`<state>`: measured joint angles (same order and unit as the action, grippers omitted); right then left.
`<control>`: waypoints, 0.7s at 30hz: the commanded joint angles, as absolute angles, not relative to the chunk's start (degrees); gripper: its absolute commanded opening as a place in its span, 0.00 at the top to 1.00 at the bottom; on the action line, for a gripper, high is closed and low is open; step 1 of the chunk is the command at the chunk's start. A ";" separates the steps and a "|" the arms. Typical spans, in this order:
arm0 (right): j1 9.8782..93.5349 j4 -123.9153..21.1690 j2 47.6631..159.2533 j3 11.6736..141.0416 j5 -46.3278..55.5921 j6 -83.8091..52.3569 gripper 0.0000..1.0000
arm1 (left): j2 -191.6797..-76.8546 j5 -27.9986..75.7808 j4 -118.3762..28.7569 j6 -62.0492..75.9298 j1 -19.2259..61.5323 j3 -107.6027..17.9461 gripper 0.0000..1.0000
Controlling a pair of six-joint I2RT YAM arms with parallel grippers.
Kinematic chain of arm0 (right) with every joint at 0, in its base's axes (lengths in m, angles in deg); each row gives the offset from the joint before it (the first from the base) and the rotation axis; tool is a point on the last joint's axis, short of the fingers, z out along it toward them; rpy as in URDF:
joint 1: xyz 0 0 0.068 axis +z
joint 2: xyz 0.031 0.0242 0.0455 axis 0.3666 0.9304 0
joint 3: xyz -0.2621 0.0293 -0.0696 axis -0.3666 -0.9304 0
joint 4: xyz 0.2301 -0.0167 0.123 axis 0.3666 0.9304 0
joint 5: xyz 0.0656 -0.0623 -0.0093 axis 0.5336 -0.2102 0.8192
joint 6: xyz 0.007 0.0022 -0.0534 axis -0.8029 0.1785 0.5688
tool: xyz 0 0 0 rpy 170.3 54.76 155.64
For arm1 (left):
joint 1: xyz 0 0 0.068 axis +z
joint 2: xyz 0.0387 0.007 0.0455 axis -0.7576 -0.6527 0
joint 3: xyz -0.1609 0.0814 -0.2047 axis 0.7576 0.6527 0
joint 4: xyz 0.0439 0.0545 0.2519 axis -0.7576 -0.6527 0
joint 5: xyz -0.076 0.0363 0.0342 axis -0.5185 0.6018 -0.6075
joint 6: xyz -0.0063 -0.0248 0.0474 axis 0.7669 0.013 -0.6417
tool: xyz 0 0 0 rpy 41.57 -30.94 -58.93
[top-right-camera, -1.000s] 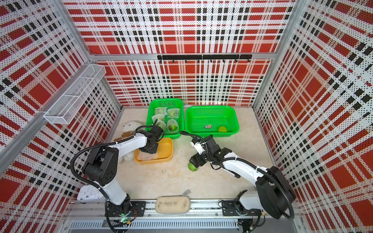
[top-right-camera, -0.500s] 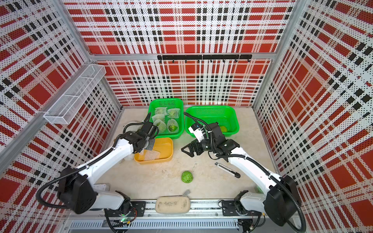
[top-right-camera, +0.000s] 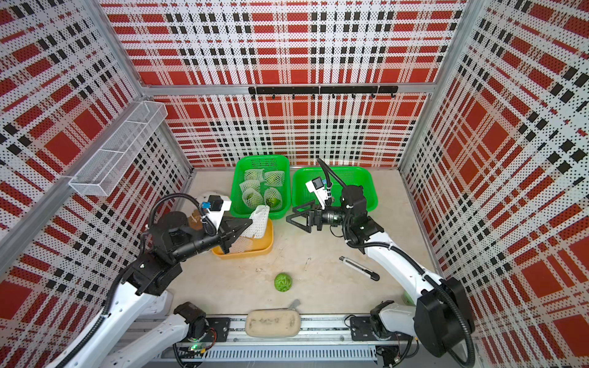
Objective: Sleeve custard apples in foam nets
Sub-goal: Open the foam net.
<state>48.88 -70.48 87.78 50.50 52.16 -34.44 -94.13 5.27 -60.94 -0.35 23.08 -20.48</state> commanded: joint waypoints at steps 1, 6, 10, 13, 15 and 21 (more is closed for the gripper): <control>50.44 -93.21 89.01 48.61 57.28 -44.43 0.07 | -94.33 -8.54 -33.75 15.32 24.94 -15.48 1.00; 53.93 -103.65 92.63 48.18 55.98 -48.88 0.10 | -96.20 -8.00 -15.37 25.69 24.90 -11.15 1.00; 55.75 -108.94 95.59 48.70 54.34 -51.58 0.25 | -98.00 -8.24 -9.64 29.16 24.91 -9.89 1.00; 55.95 -113.35 96.44 48.00 53.04 -54.33 0.53 | -98.26 -7.37 -9.08 29.27 24.98 -8.89 1.00; 55.92 -112.65 95.99 47.96 52.77 -54.31 0.75 | -98.16 -6.91 -9.21 29.30 25.24 -8.30 1.00; 55.54 -95.11 90.37 49.42 51.70 -44.60 0.99 | -99.19 -8.48 -10.76 30.01 26.88 -8.05 0.82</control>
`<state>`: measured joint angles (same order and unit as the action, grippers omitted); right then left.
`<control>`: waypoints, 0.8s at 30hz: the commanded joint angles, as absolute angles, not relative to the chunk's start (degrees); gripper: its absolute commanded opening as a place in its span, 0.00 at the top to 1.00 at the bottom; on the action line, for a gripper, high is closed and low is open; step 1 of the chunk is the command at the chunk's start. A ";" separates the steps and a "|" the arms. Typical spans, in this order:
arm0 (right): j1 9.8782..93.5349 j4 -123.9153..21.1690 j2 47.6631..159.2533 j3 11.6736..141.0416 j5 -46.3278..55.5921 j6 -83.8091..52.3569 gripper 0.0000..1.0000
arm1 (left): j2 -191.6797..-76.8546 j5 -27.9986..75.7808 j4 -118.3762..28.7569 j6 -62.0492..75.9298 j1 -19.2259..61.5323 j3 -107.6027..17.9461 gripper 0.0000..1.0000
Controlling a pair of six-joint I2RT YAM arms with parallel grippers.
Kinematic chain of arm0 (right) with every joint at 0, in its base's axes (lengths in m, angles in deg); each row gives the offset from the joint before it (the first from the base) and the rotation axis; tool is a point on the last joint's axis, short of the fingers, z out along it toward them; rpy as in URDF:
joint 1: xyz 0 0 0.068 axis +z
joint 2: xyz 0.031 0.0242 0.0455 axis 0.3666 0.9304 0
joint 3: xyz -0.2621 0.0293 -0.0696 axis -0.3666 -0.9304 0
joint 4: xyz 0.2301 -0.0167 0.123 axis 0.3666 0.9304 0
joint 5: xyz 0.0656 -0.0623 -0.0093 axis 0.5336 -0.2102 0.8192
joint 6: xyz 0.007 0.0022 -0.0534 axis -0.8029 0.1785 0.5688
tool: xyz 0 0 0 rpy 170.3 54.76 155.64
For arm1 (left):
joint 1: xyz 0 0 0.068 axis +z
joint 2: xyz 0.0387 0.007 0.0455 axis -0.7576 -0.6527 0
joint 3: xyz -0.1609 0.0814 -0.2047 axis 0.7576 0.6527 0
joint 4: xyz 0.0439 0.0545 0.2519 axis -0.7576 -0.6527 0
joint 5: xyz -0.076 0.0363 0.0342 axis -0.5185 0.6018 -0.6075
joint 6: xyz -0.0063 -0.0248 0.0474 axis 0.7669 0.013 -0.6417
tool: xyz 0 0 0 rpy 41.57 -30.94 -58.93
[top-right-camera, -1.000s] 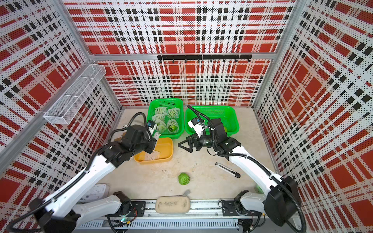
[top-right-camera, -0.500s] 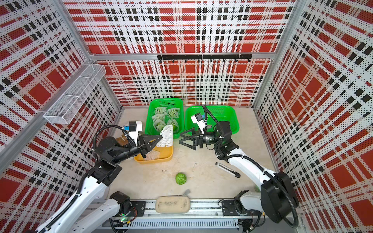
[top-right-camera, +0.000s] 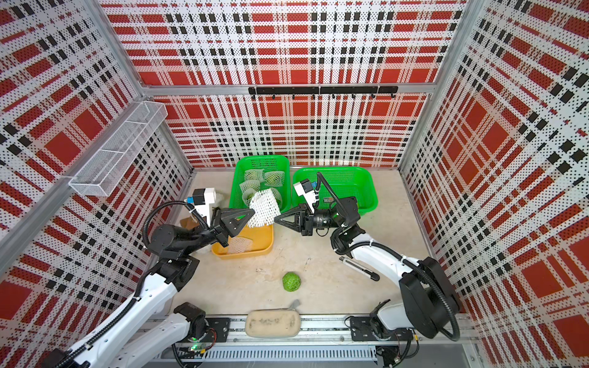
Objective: Sleeve custard apples in foam nets
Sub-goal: Open the foam net.
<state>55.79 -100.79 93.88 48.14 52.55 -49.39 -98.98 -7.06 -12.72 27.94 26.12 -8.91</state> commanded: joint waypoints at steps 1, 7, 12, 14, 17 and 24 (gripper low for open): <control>55.31 -90.26 89.49 50.43 51.85 -42.38 1.00 | -99.23 -8.81 -10.99 30.40 27.25 -8.03 0.50; 51.76 -51.72 84.70 59.41 54.07 -22.90 1.00 | -98.21 -14.87 -22.76 25.76 30.90 -11.74 0.00; 51.37 -14.29 86.48 72.66 52.22 0.37 1.00 | -99.44 -16.84 -43.29 12.96 31.50 -19.20 0.01; 51.31 -4.37 87.77 76.24 51.23 5.96 1.00 | -100.29 -17.16 -51.07 7.24 31.50 -22.37 0.01; 51.82 5.89 89.59 80.19 48.98 11.66 1.00 | -102.20 -16.94 -62.53 -1.86 30.57 -27.57 0.01; 55.43 15.35 92.20 85.44 43.76 16.05 1.00 | -109.47 -13.91 -79.44 -14.51 24.69 -36.43 0.01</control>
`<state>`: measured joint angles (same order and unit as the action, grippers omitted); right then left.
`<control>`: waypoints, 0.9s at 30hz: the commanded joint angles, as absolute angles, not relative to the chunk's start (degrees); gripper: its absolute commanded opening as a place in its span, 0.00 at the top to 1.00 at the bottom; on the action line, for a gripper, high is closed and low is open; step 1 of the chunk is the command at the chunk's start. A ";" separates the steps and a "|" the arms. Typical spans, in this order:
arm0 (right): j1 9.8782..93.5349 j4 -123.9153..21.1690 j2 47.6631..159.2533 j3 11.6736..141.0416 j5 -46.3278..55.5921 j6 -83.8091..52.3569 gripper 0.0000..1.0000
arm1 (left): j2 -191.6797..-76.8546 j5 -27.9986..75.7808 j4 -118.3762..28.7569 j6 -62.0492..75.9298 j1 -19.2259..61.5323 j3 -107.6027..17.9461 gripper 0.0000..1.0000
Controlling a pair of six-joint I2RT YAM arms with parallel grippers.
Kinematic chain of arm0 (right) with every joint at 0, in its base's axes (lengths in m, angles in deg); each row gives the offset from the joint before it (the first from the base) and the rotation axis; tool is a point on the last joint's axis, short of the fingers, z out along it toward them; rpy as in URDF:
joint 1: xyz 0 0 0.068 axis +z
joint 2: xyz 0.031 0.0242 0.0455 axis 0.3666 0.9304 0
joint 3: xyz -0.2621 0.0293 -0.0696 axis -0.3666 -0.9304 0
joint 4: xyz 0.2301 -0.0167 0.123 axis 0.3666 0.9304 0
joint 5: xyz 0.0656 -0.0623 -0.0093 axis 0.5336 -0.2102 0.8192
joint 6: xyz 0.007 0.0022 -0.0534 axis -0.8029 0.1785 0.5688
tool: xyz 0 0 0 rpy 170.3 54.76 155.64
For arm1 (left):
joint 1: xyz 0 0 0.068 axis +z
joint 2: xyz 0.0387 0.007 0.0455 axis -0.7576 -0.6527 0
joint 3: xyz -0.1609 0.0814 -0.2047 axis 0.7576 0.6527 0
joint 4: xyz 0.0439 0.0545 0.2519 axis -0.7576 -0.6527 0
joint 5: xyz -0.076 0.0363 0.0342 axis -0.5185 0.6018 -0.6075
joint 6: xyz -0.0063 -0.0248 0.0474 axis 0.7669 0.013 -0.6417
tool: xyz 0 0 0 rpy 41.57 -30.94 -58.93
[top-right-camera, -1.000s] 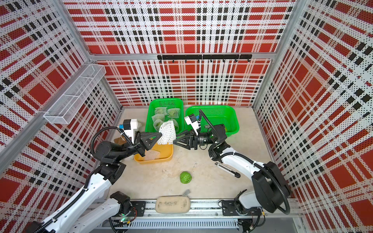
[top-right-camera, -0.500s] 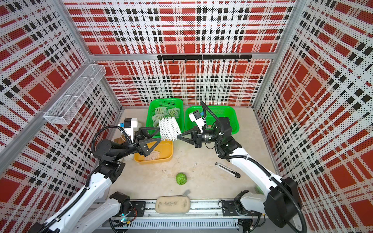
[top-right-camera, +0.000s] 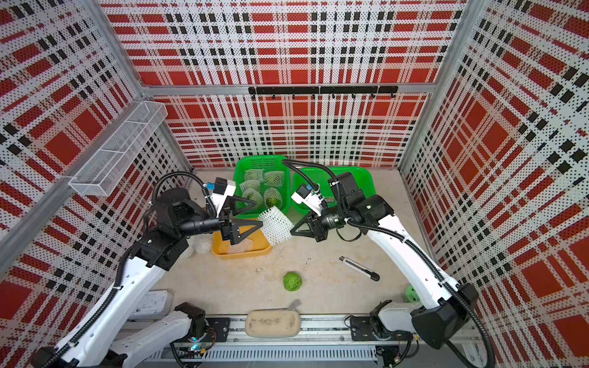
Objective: Sleeve custard apples in foam nets
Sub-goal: Open the foam net.
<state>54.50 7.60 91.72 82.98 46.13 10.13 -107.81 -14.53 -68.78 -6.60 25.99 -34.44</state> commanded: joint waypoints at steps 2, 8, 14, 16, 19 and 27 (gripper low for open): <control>56.00 16.31 92.69 86.16 42.79 16.45 1.00 | -111.15 -13.45 -81.31 -15.75 23.66 -37.52 0.01; 56.44 18.03 93.86 87.74 40.23 16.95 1.00 | -114.77 -14.83 -86.23 -19.04 22.40 -39.40 0.33; 56.46 17.66 94.68 88.38 38.07 16.98 0.93 | -113.81 -16.27 -82.75 -17.29 23.00 -38.28 1.00; 56.42 16.31 94.24 88.08 38.12 16.40 0.79 | -113.53 -18.49 -78.98 -14.52 23.70 -36.94 1.00; 55.09 13.04 91.39 85.64 38.24 14.71 0.41 | -113.37 -22.72 -72.31 -9.43 25.47 -34.97 1.00; 45.70 -11.64 75.41 68.11 45.37 1.33 0.12 | -112.10 -30.69 -42.07 15.08 31.06 -27.78 1.00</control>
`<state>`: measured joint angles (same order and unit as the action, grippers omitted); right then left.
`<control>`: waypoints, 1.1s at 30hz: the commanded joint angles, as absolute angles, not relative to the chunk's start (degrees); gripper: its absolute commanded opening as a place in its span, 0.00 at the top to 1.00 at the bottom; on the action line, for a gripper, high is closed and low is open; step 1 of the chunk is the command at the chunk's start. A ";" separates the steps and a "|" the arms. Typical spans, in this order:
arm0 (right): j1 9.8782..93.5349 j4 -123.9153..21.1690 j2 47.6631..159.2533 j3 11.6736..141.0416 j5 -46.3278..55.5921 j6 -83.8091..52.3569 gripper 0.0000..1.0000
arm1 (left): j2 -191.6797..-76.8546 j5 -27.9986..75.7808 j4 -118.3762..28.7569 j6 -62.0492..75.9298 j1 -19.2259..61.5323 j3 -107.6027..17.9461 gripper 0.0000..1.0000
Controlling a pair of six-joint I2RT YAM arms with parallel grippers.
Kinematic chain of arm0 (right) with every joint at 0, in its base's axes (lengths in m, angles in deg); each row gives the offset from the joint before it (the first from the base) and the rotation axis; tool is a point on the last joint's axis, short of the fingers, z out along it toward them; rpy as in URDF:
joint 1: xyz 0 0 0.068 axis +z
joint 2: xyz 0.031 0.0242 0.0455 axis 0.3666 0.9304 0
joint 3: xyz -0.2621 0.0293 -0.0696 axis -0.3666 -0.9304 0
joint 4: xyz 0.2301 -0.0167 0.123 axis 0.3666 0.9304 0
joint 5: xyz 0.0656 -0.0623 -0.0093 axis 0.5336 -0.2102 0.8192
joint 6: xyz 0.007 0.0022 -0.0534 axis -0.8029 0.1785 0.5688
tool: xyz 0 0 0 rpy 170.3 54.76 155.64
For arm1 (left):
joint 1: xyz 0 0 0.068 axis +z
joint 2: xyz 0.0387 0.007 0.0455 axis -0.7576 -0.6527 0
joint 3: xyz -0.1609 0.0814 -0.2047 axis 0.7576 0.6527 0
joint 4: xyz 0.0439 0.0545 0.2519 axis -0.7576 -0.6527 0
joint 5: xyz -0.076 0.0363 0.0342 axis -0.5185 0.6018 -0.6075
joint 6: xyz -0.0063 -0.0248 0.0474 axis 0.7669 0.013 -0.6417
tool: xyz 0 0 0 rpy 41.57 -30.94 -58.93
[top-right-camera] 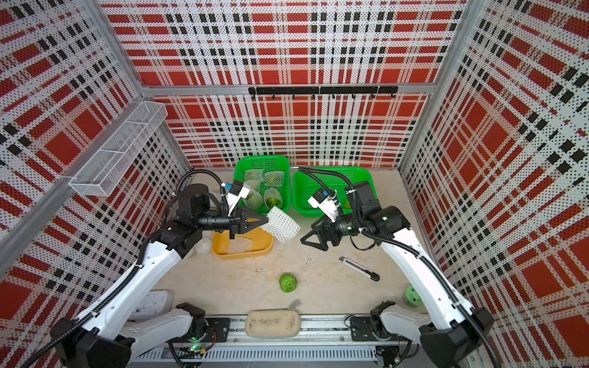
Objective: Sleeve custard apples in foam nets
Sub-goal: Open the foam net.
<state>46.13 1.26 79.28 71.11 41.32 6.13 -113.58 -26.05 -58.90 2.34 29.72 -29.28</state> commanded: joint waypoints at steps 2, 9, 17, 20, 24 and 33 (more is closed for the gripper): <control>45.67 -19.96 73.03 64.50 47.25 -2.21 0.20 | -111.84 -31.35 -36.66 19.22 31.49 -27.18 1.00; 46.64 -57.76 70.81 52.58 53.28 -20.32 0.81 | -112.69 -30.95 -21.42 32.78 31.49 -25.27 1.00; 48.80 -67.31 72.27 51.55 51.83 -22.29 0.94 | -118.03 -32.01 12.99 57.83 31.49 -20.53 1.00; 49.69 -67.81 72.92 52.04 51.87 -22.47 0.95 | -121.21 -31.73 24.93 65.94 31.45 -19.67 1.00; 50.54 -68.19 73.35 52.57 51.04 -22.29 0.95 | -122.57 -31.66 26.42 66.69 31.49 -19.38 1.00; 50.99 -69.33 75.29 54.11 49.44 -22.25 0.96 | -122.12 -32.47 25.36 65.45 31.50 -18.69 1.00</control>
<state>50.58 -65.43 74.27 52.07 50.04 -21.98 -122.89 -30.75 21.92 61.51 31.23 -19.34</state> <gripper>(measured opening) 0.048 0.047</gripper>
